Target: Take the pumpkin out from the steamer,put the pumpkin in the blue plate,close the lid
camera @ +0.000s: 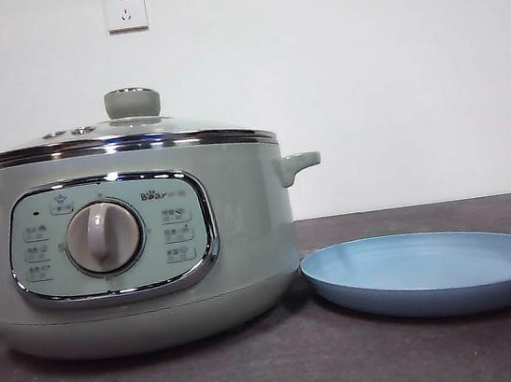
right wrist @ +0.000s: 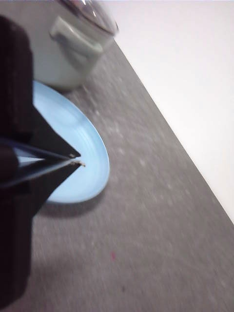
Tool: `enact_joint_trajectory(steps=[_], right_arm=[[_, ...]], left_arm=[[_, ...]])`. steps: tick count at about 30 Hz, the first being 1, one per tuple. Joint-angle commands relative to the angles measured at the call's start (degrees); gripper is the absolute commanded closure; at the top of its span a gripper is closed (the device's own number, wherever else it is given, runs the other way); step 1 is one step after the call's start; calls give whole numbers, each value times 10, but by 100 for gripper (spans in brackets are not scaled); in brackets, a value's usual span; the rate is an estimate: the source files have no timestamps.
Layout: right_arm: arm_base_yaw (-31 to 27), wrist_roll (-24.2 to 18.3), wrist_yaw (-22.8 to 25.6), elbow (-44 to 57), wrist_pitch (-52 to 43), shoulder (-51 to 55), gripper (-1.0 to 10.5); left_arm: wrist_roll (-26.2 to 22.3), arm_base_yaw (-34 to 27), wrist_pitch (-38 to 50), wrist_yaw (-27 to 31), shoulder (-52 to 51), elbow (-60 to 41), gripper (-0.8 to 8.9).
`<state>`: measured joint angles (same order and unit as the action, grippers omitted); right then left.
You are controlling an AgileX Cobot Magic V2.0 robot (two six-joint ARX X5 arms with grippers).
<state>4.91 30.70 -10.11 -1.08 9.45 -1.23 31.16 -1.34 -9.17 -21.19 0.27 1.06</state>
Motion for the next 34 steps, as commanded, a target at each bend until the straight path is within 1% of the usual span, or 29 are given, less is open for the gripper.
enact_joint_trajectory(steps=[1, 6, 12, 18, 23, 31, 34], right_arm=[[0, 8, -20, -9, 7, -3, 957], [0, 6, -19, -46, 35, -21, 957], [0, -4, -19, -101, 45, -66, 957], [0, -41, -19, -165, 45, -129, 957], [0, -79, -20, -219, 46, -182, 956], [0, -161, -20, -308, 69, -259, 953], [0, -187, -20, -338, 82, -284, 949]], left_arm=[[4, -2, -13, -1, -1, 13, 821], [-3, -2, -57, 7, 0, 62, 821], [-30, -2, -96, 25, 0, 124, 821], [-30, -2, -120, 32, 0, 165, 821], [-30, -2, -130, 31, 0, 183, 821], [-30, -2, -137, 30, 2, 214, 821], [-33, -2, -139, 27, 20, 232, 821]])
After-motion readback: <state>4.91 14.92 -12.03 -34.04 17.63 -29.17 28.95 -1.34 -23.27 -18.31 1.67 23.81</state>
